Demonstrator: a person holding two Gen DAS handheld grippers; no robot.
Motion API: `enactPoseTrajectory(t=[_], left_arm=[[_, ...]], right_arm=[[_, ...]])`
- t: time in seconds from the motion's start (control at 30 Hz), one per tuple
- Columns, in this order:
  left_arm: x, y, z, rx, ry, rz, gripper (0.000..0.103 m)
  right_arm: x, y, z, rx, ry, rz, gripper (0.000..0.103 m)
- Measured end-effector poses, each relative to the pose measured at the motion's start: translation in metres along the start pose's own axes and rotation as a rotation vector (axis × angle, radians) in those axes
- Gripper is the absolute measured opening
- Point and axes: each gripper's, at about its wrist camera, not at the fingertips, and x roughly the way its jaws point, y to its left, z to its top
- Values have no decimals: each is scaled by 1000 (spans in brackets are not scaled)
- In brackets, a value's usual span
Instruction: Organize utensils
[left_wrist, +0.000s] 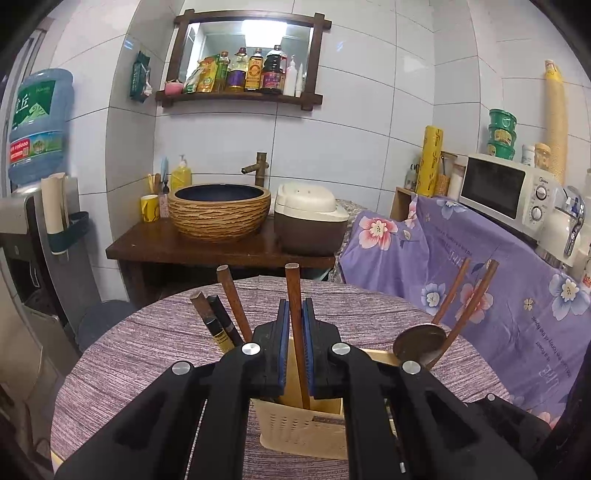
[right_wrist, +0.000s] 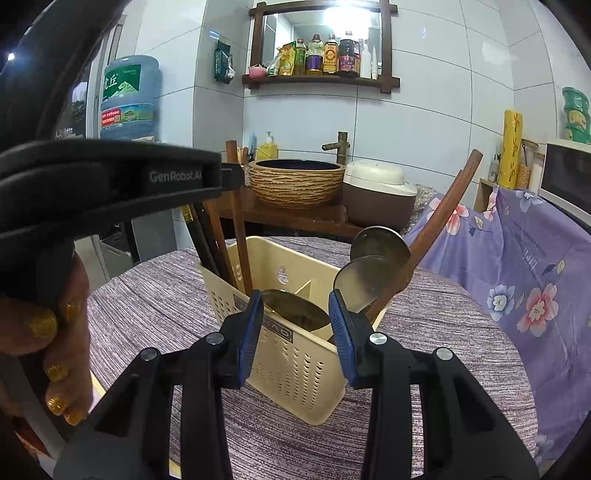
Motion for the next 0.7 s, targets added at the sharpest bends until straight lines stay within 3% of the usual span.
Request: enactPoseTrajectory(t=[0.1, 0.17, 0.23, 0.3, 0.43, 0.53, 0.7], left_arm=[[-5, 2, 2, -14, 7, -10, 9], [-15, 4, 3, -29, -2, -20, 14], [-31, 8, 2, -38, -29, -29, 43], [-53, 14, -4, -54, -82, -26, 65], [-106, 31, -38, -39, -156, -5, 91], [-138, 49, -79, -29, -184, 23, 98], [-176, 73, -154, -58, -120, 113, 98]], right_arm=[[-5, 2, -3, 3, -19, 2, 40], [-13, 2, -3, 4, -43, -2, 57], [-26, 3, -3, 1, -68, -6, 66], [-41, 4, -7, -5, -81, -9, 66], [-82, -3, -30, 20, -94, -38, 89], [-112, -12, -68, 43, -69, -61, 97], [-150, -17, -148, 112, 37, -129, 97]])
